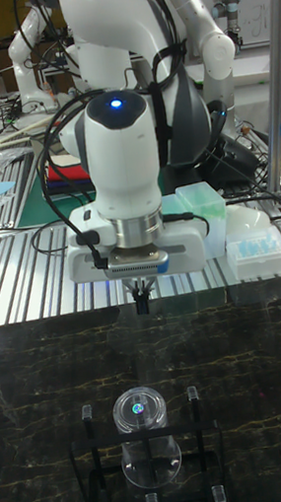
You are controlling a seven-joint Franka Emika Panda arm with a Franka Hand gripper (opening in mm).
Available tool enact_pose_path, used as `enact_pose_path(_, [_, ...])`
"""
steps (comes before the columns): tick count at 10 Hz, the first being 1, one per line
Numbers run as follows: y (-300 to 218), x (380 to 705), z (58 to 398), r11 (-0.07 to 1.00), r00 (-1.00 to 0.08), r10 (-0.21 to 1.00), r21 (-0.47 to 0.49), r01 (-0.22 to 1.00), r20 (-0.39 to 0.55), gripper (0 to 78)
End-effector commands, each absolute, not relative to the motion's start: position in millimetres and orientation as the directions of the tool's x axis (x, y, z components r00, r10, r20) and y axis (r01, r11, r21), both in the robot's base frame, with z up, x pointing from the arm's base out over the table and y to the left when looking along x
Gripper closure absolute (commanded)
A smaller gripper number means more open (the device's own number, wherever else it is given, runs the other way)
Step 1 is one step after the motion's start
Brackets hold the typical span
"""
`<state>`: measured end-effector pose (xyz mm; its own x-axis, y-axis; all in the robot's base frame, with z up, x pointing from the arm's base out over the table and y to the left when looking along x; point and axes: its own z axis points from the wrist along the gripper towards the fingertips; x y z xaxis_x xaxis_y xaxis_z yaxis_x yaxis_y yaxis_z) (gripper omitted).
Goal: Take the cup off the cup rack
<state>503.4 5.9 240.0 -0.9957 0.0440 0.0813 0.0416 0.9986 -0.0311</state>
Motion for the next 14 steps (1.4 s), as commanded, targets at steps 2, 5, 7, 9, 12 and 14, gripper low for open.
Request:
enact_pose_path(2, [4, 508, 239, 0.998, -0.996, 0.05, -0.032, 0.048, 0.077, 77.6])
enact_pose_path(5, [2, 511, 238, 0.999, -0.997, 0.039, -0.029, 0.037, 0.067, 77.6])
enact_pose_path(7, [0, 517, 241, 0.999, -0.998, 0.028, -0.026, 0.026, 0.064, 77.6])
enact_pose_path(9, [0, 518, 242, 0.999, -0.998, 0.03, -0.026, 0.028, 0.056, 77.6])
enact_pose_path(12, [2, 520, 240, 0.999, -0.998, 0.028, -0.028, 0.027, 0.053, 77.6])
enact_pose_path(14, [2, 521, 239, 0.999, -0.998, 0.031, -0.03, 0.03, 0.053, 77.6])
